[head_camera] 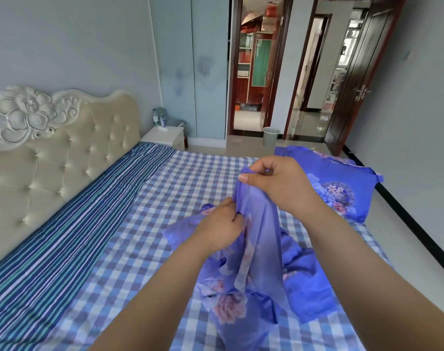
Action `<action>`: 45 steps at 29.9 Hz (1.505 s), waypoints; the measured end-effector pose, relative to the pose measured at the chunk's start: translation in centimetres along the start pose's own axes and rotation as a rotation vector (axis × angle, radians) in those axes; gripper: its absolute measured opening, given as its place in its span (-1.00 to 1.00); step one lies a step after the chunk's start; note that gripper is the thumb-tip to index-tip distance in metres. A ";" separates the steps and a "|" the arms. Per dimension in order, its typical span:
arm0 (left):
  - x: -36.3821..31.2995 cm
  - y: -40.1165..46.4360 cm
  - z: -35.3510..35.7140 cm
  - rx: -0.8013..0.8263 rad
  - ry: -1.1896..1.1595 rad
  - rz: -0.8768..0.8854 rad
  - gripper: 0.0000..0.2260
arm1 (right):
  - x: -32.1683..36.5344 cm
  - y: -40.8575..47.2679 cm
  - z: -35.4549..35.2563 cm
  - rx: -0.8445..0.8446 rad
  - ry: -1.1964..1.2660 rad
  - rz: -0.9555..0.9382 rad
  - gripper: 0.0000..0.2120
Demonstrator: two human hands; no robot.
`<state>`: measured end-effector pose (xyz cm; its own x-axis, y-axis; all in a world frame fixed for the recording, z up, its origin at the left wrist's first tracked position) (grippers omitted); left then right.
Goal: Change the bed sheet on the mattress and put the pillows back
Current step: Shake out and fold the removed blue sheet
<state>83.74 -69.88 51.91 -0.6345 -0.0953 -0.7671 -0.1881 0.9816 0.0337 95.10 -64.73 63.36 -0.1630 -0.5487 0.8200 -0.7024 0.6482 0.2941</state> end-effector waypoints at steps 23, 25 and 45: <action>1.7 -2.1 -3.0 0.301 -0.524 0.014 -0.94 | -4.0 1.1 -12.6 -0.440 -0.032 0.109 -0.73; 1.7 -2.4 -3.9 0.242 -0.662 0.024 -0.90 | -6.0 1.3 -12.8 -0.390 -0.045 0.190 -0.72; -3.6 1.8 -1.2 -0.118 -0.133 -0.011 -0.87 | -6.1 0.4 0.9 0.519 -0.478 0.093 -0.87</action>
<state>84.78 -67.97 55.48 -0.5289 -0.0751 -0.8453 -0.2859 0.9536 0.0942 95.17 -61.56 58.06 -0.4407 -0.7521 0.4901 -0.8908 0.4338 -0.1354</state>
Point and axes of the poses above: each hand's wrist, its own y-axis towards the middle knuckle, its own z-axis out of the palm, x = y × z, the point moved 4 cm from there along y, towards the middle knuckle, and after that the axes turned 8 degrees about x, right-handed, at the moved point
